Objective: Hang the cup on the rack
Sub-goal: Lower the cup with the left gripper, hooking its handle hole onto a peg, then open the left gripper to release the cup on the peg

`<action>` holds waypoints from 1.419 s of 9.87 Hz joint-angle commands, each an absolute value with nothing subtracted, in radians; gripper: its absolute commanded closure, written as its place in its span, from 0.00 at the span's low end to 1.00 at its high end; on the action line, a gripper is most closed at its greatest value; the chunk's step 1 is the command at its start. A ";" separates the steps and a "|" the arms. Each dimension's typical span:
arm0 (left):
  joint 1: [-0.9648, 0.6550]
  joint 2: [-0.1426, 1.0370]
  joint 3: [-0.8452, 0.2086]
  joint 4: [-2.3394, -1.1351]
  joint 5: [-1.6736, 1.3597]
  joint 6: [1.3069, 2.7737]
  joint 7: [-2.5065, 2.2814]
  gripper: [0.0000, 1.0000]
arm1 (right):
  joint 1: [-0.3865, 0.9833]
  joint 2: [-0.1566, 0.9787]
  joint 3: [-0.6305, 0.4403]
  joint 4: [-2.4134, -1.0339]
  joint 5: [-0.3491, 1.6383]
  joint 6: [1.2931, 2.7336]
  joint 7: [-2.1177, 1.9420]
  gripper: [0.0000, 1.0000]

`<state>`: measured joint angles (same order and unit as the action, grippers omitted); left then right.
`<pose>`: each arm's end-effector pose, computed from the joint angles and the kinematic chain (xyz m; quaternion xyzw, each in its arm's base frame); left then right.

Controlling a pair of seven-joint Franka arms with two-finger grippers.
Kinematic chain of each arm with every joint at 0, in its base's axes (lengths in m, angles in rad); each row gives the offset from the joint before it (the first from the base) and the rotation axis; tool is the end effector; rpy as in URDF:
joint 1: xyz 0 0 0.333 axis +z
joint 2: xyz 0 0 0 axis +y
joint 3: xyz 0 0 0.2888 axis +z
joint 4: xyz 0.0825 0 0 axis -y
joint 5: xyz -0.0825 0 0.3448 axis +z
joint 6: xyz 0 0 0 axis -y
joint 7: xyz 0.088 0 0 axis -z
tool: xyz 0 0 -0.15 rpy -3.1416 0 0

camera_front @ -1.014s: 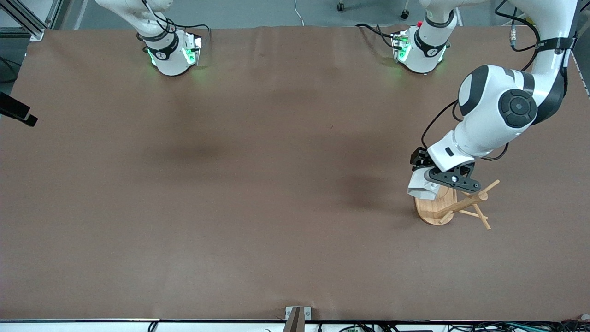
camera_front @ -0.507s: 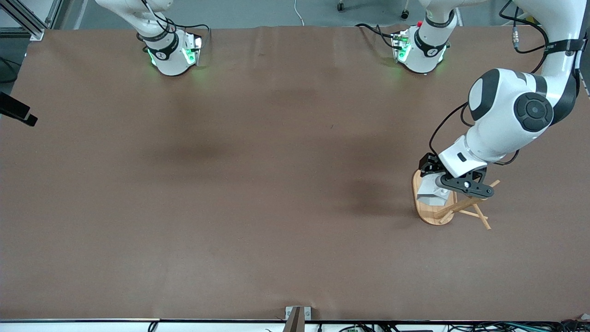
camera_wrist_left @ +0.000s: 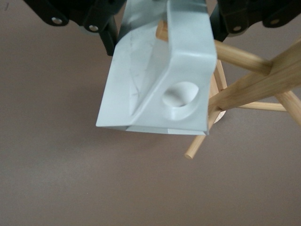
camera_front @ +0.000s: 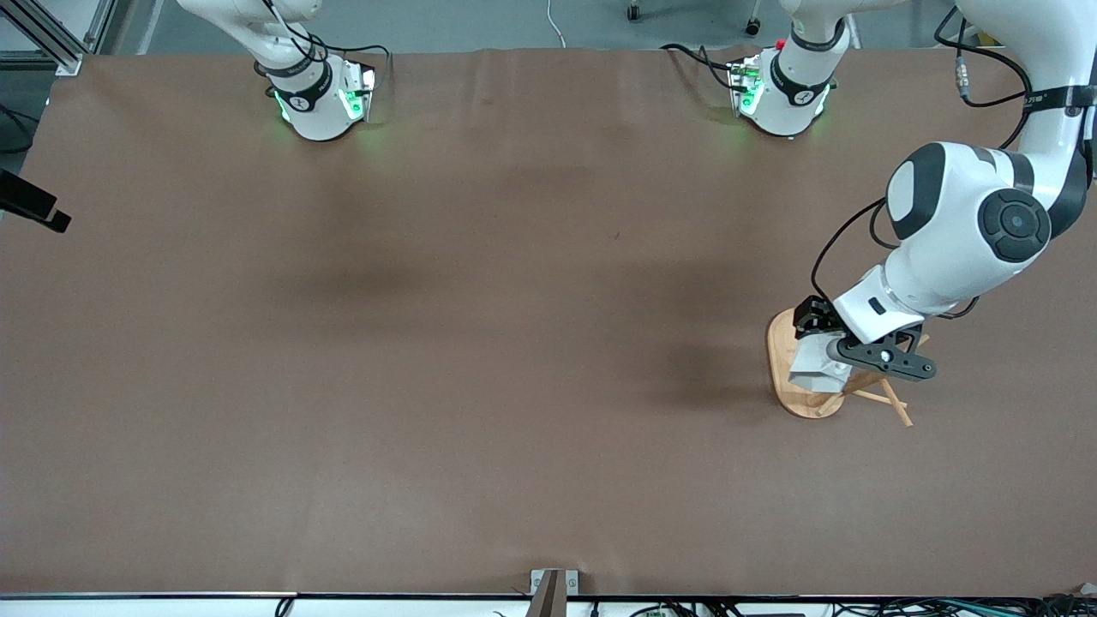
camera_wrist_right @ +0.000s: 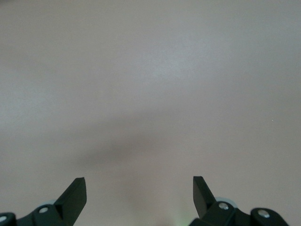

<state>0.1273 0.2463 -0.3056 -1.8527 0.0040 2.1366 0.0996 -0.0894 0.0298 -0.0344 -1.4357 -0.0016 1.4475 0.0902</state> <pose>0.5751 -0.0969 0.3502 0.9900 -0.1342 0.0231 0.0358 0.5067 -0.0630 0.5859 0.9942 -0.1069 -0.0090 0.0012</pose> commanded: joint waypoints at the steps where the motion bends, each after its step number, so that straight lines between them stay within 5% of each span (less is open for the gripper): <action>1: 0.117 0.284 -0.287 -1.847 0.012 2.143 0.114 0.97 | -0.097 0.015 -0.029 -1.445 -0.011 1.447 0.083 0.00; 2: 0.117 0.290 -0.281 -1.847 0.012 2.143 0.114 0.91 | -0.097 0.015 -0.029 -1.445 -0.011 1.447 0.081 0.00; 3: 0.117 0.293 -0.279 -1.847 0.011 2.143 0.114 0.64 | -0.097 0.015 -0.029 -1.445 -0.011 1.447 0.083 0.00; 4: 0.118 0.290 -0.279 -1.848 0.012 2.143 0.114 0.01 | -0.097 0.015 -0.029 -1.445 -0.011 1.448 0.083 0.00; 7: 0.094 0.229 -0.279 -1.847 0.012 2.119 0.088 0.00 | -0.097 0.015 -0.029 -1.447 -0.011 1.445 0.083 0.00; 14: 0.080 -0.026 -0.224 -1.724 0.029 1.809 0.081 0.00 | -0.100 0.015 -0.029 -1.447 -0.011 1.448 0.083 0.00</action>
<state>0.0922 0.0220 -0.2267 -1.7122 0.0078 1.8625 0.0908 -0.0898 0.0297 -0.0363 -1.4354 -0.0017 1.4476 0.0902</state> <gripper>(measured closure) 0.000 0.000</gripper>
